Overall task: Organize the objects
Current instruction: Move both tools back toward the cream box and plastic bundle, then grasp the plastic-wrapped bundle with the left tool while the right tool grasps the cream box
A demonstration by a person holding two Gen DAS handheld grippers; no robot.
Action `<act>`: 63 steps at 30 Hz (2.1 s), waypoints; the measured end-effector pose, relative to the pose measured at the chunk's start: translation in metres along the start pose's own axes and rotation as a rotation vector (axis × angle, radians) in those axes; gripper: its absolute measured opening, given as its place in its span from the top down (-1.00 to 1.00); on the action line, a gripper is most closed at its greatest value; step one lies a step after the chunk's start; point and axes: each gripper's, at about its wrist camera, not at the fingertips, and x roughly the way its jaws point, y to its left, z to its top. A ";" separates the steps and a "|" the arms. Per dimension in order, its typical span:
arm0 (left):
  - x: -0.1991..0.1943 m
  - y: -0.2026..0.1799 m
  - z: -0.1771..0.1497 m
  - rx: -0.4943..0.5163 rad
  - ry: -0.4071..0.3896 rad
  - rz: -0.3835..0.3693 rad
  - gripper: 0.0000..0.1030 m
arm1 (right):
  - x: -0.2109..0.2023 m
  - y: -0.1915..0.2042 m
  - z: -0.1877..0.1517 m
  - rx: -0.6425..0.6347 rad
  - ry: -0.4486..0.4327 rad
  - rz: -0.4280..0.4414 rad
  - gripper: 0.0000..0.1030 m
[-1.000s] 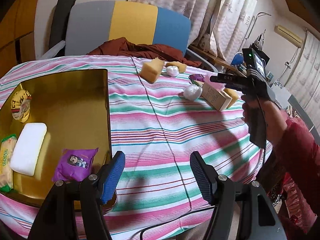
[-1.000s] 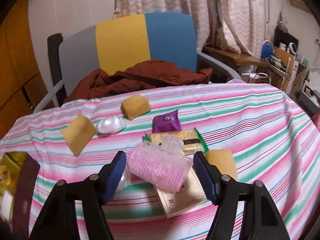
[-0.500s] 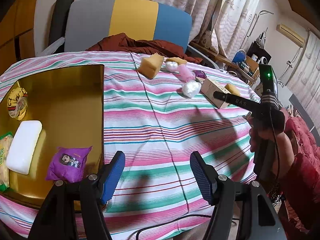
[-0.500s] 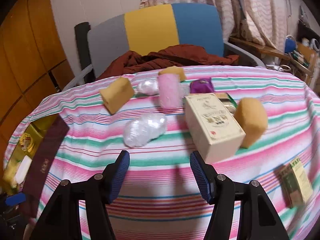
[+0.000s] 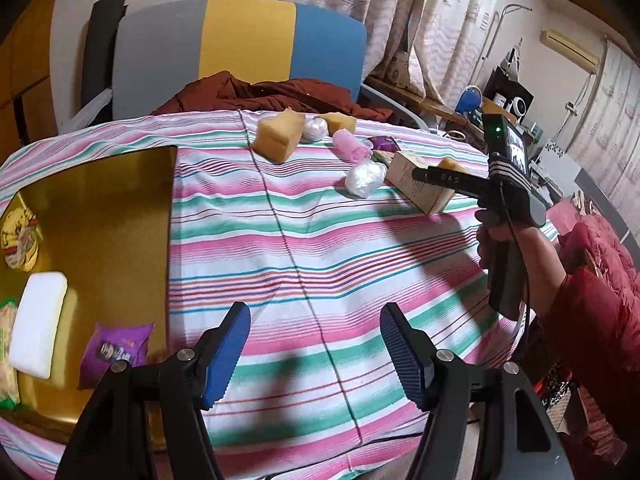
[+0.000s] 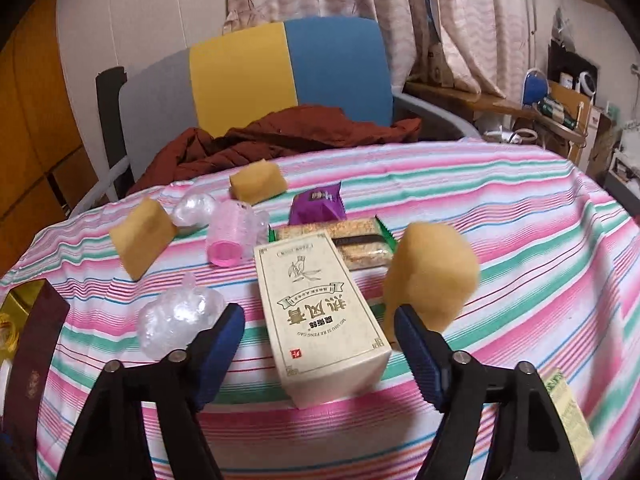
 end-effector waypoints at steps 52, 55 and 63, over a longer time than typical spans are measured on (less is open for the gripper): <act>0.167 -0.058 0.093 0.223 -0.015 0.028 0.40 | -0.001 -0.001 -0.040 0.024 -0.050 0.006 0.00; 0.157 -0.051 0.084 0.198 -0.027 0.032 0.41 | -0.003 -0.001 -0.040 0.022 -0.056 0.006 0.00; 0.134 -0.030 0.060 0.127 -0.039 0.012 0.41 | -0.015 0.013 -0.049 -0.002 -0.046 0.024 0.00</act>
